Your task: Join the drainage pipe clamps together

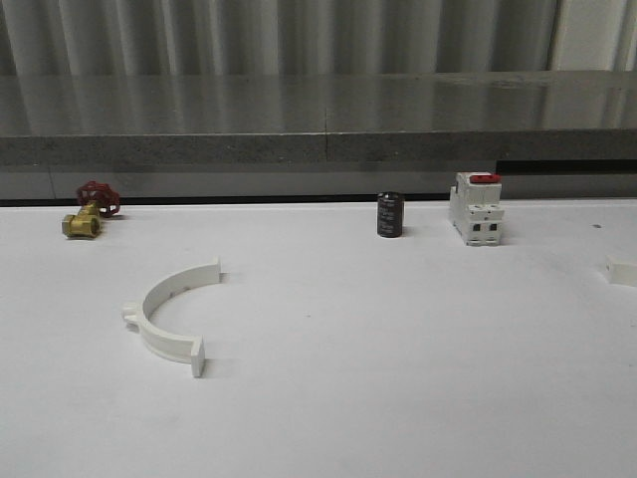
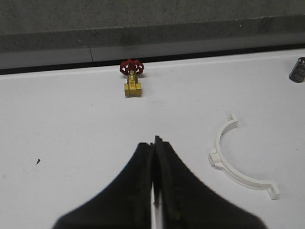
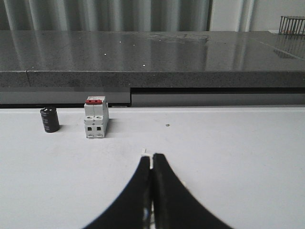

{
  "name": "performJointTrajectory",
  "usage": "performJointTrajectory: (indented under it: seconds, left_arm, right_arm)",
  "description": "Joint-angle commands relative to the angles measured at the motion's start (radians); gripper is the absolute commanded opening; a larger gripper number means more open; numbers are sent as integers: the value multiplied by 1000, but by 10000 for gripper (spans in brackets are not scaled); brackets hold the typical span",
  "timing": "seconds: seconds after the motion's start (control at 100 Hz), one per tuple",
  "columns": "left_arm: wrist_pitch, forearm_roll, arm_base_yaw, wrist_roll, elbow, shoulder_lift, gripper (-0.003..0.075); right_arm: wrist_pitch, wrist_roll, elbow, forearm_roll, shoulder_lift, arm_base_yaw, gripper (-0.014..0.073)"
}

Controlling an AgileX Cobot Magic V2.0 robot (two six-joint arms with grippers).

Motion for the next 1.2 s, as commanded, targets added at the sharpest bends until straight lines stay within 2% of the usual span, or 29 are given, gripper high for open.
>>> performJointTrajectory:
  seconds: [0.0, 0.43, 0.64, 0.74, 0.92, 1.191]
  left_arm:
    - [-78, -19, 2, 2, 5, -73, -21]
    - [-83, -43, 2, 2, 136, -379, -21]
    - [-76, -41, 2, 2, 140, -408, -21]
    - [-76, -43, 2, 2, 140, -408, -21]
    - [-76, -43, 2, 2, 140, -408, -21]
    - [-76, -43, 2, 2, 140, -408, -21]
  right_arm:
    - [-86, -3, -15, -9, -20, 1, -67]
    - [-86, -3, -15, -9, -20, 0, -67]
    - [-113, -3, -18, -9, -20, 0, -67]
    - [-68, -3, -38, -9, -6, 0, -67]
    - [-2, -3, -117, -8, 101, 0, -67]
    - [141, -3, -325, -5, 336, 0, -67]
